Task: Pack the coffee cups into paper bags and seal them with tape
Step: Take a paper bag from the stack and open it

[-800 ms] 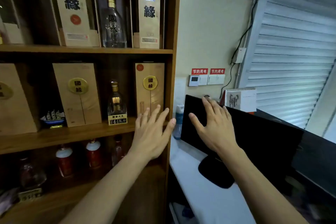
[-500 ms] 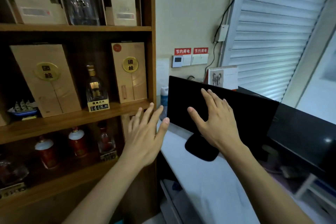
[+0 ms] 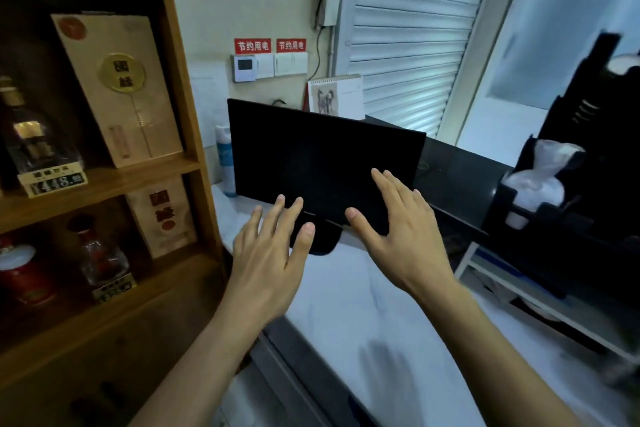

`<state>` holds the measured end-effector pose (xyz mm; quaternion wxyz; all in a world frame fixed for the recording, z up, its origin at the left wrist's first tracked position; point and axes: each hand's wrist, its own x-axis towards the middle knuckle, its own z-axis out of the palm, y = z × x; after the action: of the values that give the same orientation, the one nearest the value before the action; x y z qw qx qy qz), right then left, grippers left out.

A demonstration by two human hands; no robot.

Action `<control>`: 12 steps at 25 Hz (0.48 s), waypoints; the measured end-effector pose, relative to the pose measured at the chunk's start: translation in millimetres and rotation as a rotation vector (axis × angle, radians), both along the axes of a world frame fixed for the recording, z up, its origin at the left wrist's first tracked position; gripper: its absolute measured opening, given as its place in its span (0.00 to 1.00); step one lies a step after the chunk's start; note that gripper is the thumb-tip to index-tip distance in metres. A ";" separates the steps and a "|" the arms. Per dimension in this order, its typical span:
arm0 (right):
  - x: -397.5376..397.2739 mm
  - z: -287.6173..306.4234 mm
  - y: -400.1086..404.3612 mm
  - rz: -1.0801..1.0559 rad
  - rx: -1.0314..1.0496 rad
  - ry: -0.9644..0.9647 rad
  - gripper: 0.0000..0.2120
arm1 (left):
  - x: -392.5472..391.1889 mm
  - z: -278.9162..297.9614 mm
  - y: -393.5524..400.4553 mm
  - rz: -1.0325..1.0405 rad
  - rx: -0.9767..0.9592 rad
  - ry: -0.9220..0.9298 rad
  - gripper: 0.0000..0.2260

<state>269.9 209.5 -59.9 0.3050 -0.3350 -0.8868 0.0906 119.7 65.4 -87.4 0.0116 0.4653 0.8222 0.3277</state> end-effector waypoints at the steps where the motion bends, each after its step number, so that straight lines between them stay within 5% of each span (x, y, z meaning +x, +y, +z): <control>1: 8.1 -1.7 -2.5 -0.027 -0.005 0.000 0.36 | 3.9 -0.8 3.9 -0.031 0.003 0.006 0.32; 12: 101.7 -42.5 -73.8 -0.478 -0.120 0.020 0.35 | 58.3 -27.4 23.1 -0.530 -0.077 0.056 0.35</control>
<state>371.6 135.7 -102.4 0.3062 -0.5520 -0.7722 0.0716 178.0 88.6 -114.8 0.0919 0.6725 0.6834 0.2688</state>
